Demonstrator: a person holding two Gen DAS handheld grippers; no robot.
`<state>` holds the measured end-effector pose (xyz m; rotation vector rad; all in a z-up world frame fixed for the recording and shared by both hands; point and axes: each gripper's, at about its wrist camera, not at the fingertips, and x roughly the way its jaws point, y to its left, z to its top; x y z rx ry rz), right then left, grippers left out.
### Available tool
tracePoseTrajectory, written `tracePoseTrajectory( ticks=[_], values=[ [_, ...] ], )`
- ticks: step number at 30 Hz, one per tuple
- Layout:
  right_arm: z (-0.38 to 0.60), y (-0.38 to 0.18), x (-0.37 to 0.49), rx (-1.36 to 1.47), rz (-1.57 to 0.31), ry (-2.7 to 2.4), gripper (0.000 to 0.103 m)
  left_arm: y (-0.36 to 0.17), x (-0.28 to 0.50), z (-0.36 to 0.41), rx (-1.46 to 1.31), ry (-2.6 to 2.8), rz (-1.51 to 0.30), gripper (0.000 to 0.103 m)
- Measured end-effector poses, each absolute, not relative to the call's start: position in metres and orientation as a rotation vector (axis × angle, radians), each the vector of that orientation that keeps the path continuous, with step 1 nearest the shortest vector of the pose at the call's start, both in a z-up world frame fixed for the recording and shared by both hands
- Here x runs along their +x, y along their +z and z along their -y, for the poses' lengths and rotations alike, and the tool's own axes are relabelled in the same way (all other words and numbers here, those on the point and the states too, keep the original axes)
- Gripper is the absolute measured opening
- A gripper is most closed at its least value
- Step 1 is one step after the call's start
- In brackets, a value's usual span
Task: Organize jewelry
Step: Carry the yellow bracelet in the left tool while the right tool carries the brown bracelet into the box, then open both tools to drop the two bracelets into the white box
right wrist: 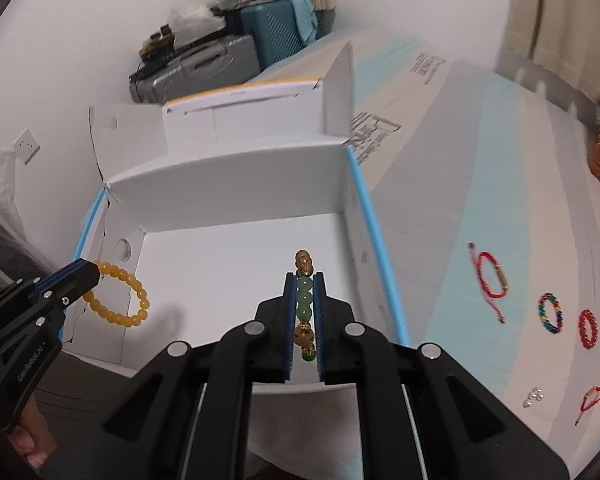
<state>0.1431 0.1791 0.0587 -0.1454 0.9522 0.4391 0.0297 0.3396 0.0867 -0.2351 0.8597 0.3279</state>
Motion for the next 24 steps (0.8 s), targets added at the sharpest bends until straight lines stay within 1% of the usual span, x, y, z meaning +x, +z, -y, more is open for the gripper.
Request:
tracePoseTrajectory(
  ticks=[5,12,18,24],
  values=[
    [-0.196,0.029,0.159,-0.156,-1.056,0.436,0.007,0.063,0.035,-0.359,-0.248,0.388,-0.937,0.009],
    [-0.210,-0.001,0.177,-0.187,-1.143,0.418,0.007,0.025,0.051,-0.382,-0.313,0.405,-1.072,0.009],
    [-0.217,-0.020,0.189,-0.204,-1.216,0.414,0.007,0.006,0.061,-0.391,-0.352,0.404,-1.168,0.009],
    [-0.222,-0.033,0.193,-0.231,-1.272,0.401,0.007,-0.004,0.069,-0.392,-0.342,0.410,-1.217,0.009]
  ],
)
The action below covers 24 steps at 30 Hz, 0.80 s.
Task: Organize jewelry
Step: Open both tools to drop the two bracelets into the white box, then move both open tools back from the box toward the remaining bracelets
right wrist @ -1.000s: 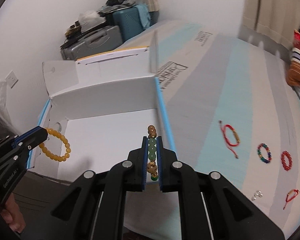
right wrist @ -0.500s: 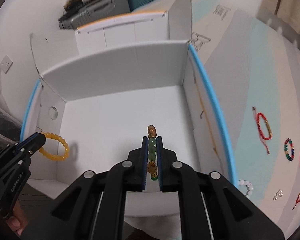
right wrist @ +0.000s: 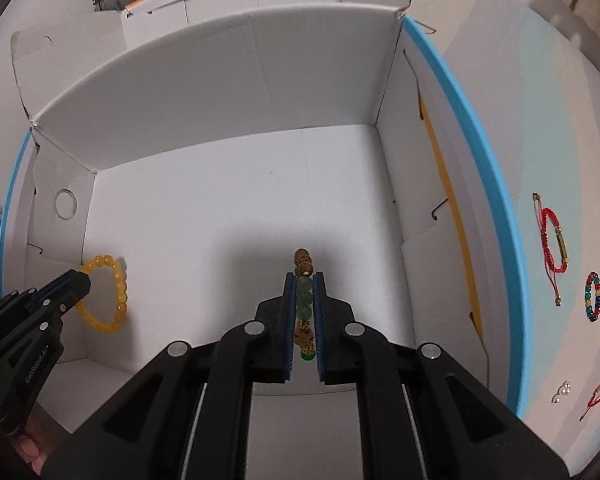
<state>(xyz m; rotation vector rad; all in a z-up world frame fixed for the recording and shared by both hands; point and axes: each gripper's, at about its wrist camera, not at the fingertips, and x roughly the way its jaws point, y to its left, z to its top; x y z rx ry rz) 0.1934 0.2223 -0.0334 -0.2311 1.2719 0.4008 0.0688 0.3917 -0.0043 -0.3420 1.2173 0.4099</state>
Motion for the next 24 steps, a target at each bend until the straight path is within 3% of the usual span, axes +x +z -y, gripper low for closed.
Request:
tracePoseTrajectory(
  ticks=[5,7,8,9,11,14,15,21,24],
  values=[
    [-0.221,-0.036,0.193,-0.218,-1.275,0.418,0.014,-0.003,0.070,-0.393,-0.343,0.406,-1.219,0.011],
    [-0.221,-0.032,0.191,-0.217,-1.255,0.424,0.040,0.000,0.068,-0.392,-0.337,0.407,-1.210,0.011],
    [-0.221,-0.027,0.189,-0.207,-1.236,0.431,0.047,0.001,0.067,-0.392,-0.342,0.401,-1.204,0.014],
    [-0.220,-0.022,0.187,-0.186,-1.218,0.458,0.053,0.004,0.067,-0.392,-0.355,0.390,-1.197,0.027],
    [-0.219,-0.016,0.184,-0.174,-1.202,0.469,0.056,0.011,0.065,-0.392,-0.355,0.396,-1.177,0.047],
    [-0.217,-0.001,0.174,-0.167,-1.145,0.484,0.067,0.026,0.060,-0.388,-0.320,0.414,-1.126,0.059],
    [-0.216,0.002,0.171,-0.170,-1.133,0.484,0.072,0.030,0.055,-0.386,-0.306,0.422,-1.107,0.072],
    [-0.202,0.019,0.164,-0.113,-1.074,0.520,0.078,0.056,0.048,-0.368,-0.255,0.456,-1.011,0.088],
    [-0.195,0.033,0.161,-0.100,-1.032,0.508,0.087,0.062,0.045,-0.363,-0.262,0.452,-0.987,0.094]
  ],
)
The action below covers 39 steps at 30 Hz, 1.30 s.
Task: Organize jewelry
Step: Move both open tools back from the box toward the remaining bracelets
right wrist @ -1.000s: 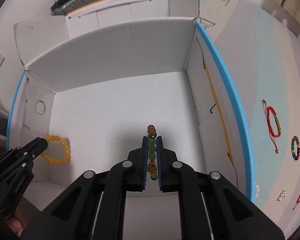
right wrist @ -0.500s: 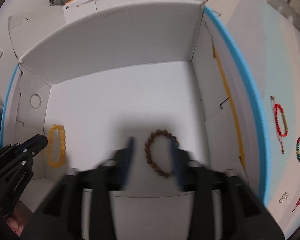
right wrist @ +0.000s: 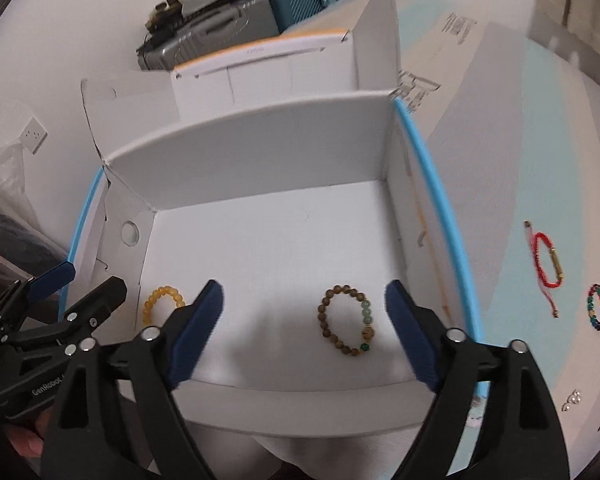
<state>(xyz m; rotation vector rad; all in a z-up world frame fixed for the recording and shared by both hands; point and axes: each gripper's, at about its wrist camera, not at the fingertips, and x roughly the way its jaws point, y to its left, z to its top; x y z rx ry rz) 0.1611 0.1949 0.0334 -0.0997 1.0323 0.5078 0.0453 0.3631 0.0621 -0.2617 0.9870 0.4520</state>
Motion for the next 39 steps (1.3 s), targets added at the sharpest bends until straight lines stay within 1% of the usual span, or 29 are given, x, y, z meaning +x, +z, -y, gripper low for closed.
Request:
tracePoseTrajectory(
  ticks=[4,11,21,39],
  values=[
    [-0.175,0.046,0.153,-0.085,-0.978,0.479,0.096,0.072,0.043,-0.348,-0.244,0.433,-0.956,0.097],
    [-0.136,0.062,0.144,-0.065,-0.907,0.406,0.096,0.084,0.045,-0.316,-0.201,0.398,-0.909,0.097],
    [-0.062,0.074,0.134,-0.030,-0.873,0.315,0.096,0.100,0.057,-0.257,-0.171,0.300,-0.873,0.097],
    [0.077,0.075,0.119,0.029,-0.859,0.139,0.096,0.090,0.082,-0.137,-0.062,0.096,-0.845,0.097]
  ],
)
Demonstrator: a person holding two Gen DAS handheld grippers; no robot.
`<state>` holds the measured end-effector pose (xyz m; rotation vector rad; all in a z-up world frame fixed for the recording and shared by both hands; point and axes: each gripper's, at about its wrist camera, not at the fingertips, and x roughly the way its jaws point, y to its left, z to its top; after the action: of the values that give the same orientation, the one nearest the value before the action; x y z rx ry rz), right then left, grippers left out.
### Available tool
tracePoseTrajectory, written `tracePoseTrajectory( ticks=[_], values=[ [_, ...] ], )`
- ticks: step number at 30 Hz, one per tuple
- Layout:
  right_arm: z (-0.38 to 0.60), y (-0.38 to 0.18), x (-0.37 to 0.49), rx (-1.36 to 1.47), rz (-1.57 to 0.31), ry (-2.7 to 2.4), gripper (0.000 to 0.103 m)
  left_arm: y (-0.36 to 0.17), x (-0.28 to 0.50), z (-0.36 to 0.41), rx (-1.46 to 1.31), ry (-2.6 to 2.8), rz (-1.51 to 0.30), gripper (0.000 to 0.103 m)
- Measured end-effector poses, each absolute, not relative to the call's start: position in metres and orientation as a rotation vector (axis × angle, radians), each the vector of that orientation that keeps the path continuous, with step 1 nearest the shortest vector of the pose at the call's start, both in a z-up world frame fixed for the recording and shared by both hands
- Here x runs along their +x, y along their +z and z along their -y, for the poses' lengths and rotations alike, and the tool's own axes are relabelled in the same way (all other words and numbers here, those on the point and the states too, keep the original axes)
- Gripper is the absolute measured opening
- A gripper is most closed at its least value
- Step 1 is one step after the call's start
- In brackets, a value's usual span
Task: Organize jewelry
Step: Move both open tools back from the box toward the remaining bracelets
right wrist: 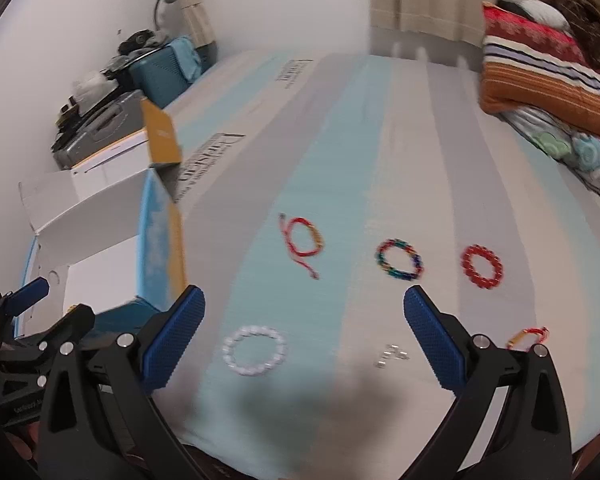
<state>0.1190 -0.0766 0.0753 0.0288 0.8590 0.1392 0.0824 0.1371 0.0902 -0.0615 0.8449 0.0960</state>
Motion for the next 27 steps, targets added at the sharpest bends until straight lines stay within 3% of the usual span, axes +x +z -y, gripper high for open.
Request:
tracePoseTrajectory(
  ticks=[27],
  values=[
    [0.246,-0.012,0.142,0.103,-0.999,-0.157,0.096,-0.009,0.113,-0.054,0.100,-0.125,-0.902,0.097]
  ],
)
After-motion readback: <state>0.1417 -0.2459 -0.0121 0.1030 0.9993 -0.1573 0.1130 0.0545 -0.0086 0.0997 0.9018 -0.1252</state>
